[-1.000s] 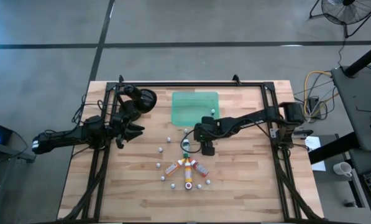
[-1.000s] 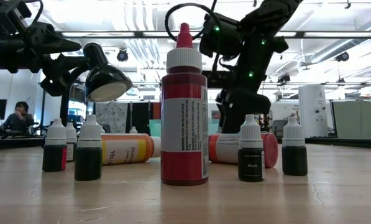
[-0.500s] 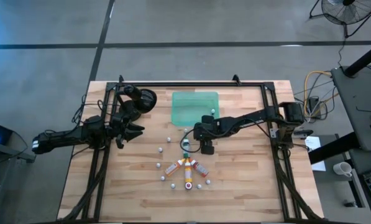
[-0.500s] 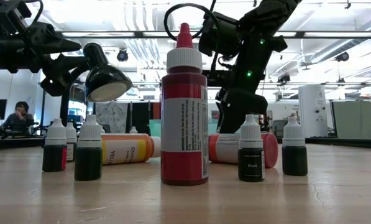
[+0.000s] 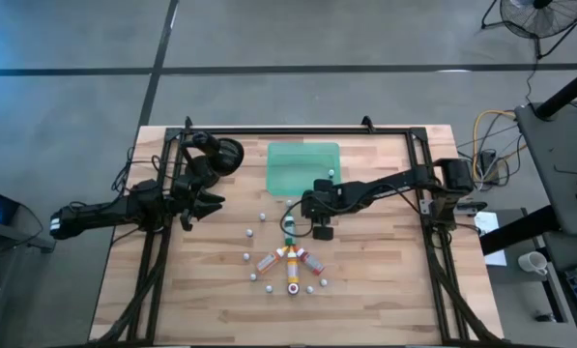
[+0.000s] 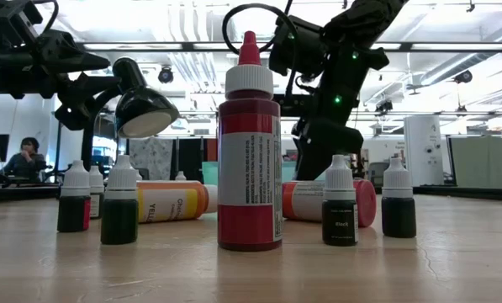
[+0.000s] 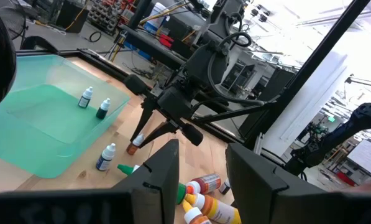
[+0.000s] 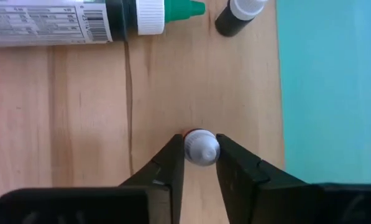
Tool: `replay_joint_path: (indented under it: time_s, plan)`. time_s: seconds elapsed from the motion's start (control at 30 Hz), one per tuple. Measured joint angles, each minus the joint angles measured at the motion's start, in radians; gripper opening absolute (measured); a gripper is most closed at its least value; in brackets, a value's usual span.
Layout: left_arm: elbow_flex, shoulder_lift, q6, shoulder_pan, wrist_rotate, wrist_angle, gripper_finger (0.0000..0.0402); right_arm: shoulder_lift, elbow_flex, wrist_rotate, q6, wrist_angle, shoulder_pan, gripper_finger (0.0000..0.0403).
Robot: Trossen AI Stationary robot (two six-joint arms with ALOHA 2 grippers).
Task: Pick & Place food coloring
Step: Put the small red food coloring bottle into the bin
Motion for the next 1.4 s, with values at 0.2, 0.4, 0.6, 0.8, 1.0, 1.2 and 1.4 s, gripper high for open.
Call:
replay_joint_path:
  time_s: [0.2,0.4,0.6,0.8,1.0,1.2,1.4]
  plan:
    - [0.000,0.000,0.000,0.000,0.000,0.000,0.0106,-0.055,0.076,0.009,0.026,-0.083,0.000,0.0062]
    - [0.000,0.000,0.000,-0.001,0.000,0.000,0.0106,-0.101,0.205,0.124,0.024,-0.157,-0.009,0.0062]
    - [0.000,0.000,0.000,-0.001,0.000,0.000,0.0106,-0.099,0.306,0.228,0.156,-0.205,-0.137,0.0062]
    - [0.000,0.000,0.000,-0.001,0.000,0.000,0.0106,-0.060,0.334,0.007,0.295,-0.319,-0.343,0.0062]
    - [0.000,0.000,0.000,0.000,0.000,0.000,0.0106,0.012,0.318,-0.044,0.183,-0.367,-0.435,0.0062]
    - [0.000,0.000,0.000,0.000,0.000,0.000,0.0106,0.078,0.318,-0.044,0.089,-0.362,-0.454,0.0061]
    - [0.000,0.000,0.000,0.000,0.000,0.000,0.0106,0.158,0.319,-0.045,0.072,-0.362,-0.452,0.0061]
